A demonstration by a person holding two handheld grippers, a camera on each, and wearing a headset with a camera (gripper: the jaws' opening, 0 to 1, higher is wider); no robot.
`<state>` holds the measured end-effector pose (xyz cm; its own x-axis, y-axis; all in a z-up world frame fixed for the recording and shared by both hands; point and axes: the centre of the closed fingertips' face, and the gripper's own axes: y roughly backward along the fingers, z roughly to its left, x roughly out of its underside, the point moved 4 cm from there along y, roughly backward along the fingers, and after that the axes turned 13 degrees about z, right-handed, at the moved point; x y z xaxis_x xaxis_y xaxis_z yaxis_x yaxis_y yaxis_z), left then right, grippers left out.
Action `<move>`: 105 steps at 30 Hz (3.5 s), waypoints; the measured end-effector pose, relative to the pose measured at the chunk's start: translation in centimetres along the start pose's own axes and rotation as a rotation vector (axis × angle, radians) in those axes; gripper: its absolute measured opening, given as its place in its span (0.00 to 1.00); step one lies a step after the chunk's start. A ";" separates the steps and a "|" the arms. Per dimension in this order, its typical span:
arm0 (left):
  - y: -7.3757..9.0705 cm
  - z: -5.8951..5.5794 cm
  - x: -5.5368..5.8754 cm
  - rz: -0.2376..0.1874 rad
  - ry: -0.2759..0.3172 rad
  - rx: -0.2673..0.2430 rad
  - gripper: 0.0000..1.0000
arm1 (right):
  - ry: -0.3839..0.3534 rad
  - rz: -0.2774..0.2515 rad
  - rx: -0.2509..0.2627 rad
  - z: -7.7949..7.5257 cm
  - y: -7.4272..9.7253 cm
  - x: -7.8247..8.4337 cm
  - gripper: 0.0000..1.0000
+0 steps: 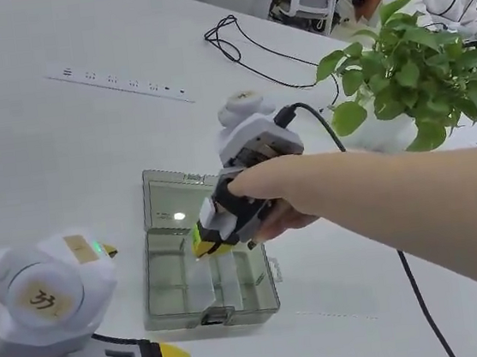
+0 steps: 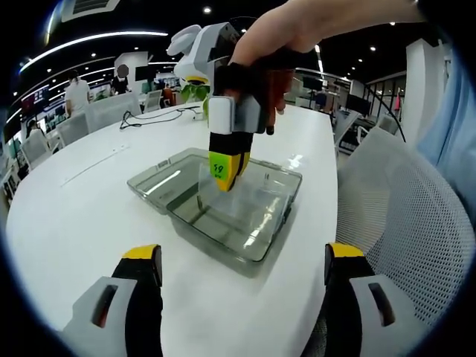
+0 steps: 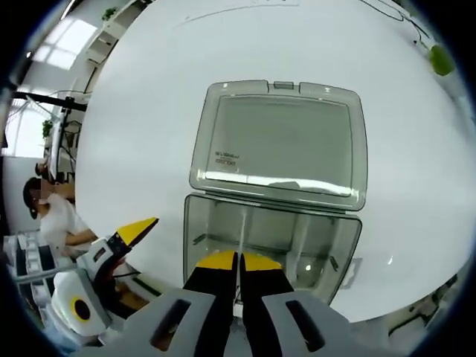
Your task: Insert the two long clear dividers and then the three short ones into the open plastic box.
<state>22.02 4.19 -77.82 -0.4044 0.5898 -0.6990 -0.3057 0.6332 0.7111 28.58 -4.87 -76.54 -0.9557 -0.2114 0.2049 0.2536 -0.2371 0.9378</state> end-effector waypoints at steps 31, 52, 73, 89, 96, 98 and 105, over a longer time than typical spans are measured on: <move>0.2 0.1 0.7 0.025 0.019 -0.008 0.91 | 0.113 0.033 0.099 0.3 -2.1 -0.4 0.04; 0.1 -0.3 0.7 0.025 0.018 -0.010 0.90 | 0.141 0.044 0.179 0.7 -2.2 -0.5 0.03; 0.4 -0.1 0.8 0.038 0.021 -0.022 0.90 | 0.234 0.023 0.107 0.6 -2.1 -0.4 0.15; 0.5 -0.6 0.3 0.052 0.004 -0.026 0.91 | 0.246 -0.141 -0.099 1.4 -0.6 -0.2 0.53; 0.6 -0.4 0.0 0.054 0.005 -0.032 0.91 | 0.318 -0.194 -0.130 1.7 -0.5 0.5 0.73; 0.7 -0.5 0.0 0.053 0.005 -0.034 0.91 | 0.331 -0.207 -0.136 1.8 -0.4 0.5 0.76; 0.8 -0.6 0.1 0.059 0.009 -0.037 0.91 | 0.367 -0.245 -0.164 2.4 -0.1 0.5 0.85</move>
<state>21.25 4.49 -77.28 -0.4305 0.6210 -0.6550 -0.3123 0.5784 0.7536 27.74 -2.66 -75.84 -0.8819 -0.4443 -0.1575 0.0751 -0.4623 0.8836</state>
